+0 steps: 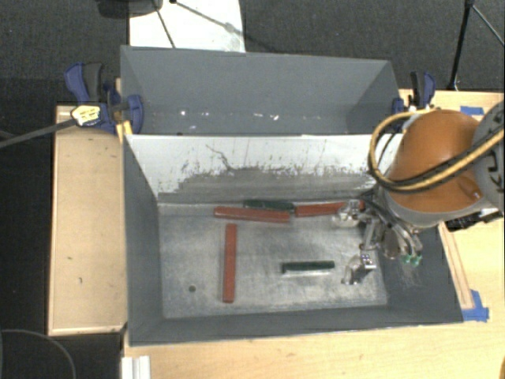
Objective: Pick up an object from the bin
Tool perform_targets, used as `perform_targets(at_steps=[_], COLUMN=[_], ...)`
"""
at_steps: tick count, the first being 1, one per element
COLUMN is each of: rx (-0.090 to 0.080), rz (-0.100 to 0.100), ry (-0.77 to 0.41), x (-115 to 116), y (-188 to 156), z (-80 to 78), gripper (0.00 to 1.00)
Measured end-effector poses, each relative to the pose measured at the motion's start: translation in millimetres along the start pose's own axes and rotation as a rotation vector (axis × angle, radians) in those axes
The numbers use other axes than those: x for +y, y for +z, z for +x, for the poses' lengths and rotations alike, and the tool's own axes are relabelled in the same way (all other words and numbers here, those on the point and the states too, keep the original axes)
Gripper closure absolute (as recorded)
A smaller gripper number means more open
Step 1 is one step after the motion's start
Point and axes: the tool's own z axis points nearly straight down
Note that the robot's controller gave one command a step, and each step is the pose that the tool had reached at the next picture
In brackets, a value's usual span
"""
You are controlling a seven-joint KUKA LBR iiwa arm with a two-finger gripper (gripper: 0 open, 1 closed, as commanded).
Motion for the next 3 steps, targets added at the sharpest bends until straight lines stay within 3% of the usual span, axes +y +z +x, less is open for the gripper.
perform_targets(at_steps=[1,2,3], rx=[-0.004,0.002,0.004], rz=[-0.001,-0.001,0.0], ry=[0.035,0.073,0.203], x=[40,46,44], y=[76,82,71], z=[5.5,10.2,21.0], gripper=[0.0,0.0,0.0])
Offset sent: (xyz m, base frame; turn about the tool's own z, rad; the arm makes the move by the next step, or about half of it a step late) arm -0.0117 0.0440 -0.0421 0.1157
